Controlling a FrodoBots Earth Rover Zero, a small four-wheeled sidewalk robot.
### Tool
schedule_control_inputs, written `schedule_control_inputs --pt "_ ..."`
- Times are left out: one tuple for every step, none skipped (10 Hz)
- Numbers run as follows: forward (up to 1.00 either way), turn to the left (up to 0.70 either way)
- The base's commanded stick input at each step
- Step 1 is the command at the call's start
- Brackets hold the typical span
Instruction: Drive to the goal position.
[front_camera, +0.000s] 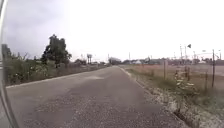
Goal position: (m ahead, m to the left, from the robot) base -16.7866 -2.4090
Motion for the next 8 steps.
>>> schedule_control_inputs --pt "0.08 0.00" --pt "0.08 0.00" --pt "0.08 0.00" --pt "0.08 0.00" --pt "0.08 0.00" --pt "0.08 0.00" --pt "0.08 0.00" --pt "0.08 0.00"
